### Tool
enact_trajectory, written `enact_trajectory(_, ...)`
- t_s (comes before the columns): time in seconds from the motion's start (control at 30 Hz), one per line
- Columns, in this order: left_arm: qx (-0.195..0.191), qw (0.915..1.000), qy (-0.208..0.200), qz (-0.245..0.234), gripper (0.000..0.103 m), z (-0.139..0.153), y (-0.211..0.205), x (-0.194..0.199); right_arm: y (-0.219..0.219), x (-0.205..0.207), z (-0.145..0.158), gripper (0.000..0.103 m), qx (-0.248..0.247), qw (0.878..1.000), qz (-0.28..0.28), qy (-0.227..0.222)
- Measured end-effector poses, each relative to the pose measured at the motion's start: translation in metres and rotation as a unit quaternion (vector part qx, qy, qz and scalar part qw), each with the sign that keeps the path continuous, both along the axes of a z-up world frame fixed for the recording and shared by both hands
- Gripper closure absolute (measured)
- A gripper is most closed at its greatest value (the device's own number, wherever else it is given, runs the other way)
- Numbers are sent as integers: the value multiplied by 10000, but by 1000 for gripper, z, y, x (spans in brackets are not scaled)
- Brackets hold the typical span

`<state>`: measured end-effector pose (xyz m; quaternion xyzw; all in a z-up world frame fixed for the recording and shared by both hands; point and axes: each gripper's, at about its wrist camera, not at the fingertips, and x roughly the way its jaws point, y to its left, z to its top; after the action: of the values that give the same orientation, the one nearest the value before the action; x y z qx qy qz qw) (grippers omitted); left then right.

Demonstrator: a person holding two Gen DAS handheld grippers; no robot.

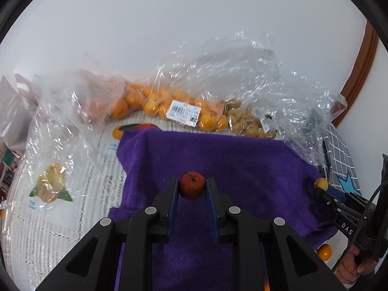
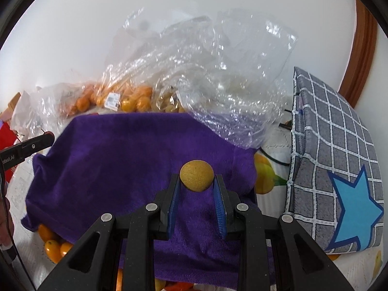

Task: Organize fruits
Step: 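Lift both held fruits and carry them over the purple towel, then open the right gripper onto the towel while the left releases the red apple there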

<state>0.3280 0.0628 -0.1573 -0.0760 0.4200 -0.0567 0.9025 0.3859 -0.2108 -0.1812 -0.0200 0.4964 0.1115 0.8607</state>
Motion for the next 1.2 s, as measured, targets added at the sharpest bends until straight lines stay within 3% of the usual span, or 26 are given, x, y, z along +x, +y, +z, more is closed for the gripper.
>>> enact_trajectory(0.4, 108, 9987, 353, -352, 81, -20, -11, 4, 6, 3, -28, 76, -104, 9992, 156, 360)
enact_trajectory(0.97, 270, 9959, 668, -553, 81, -38, -22, 2, 12, 0, -39, 75, -121, 9984, 336, 434)
enact_trajectory(1.07, 300, 9953, 711, -578, 79, -39, -23, 1, 9, -3, -36, 64, -40, 9984, 343, 448)
enact_trajectory(1.2, 283, 9956, 642, -615, 63, -33, -25, -4, 7, -11, -23, 41, 19, 9992, 340, 198)
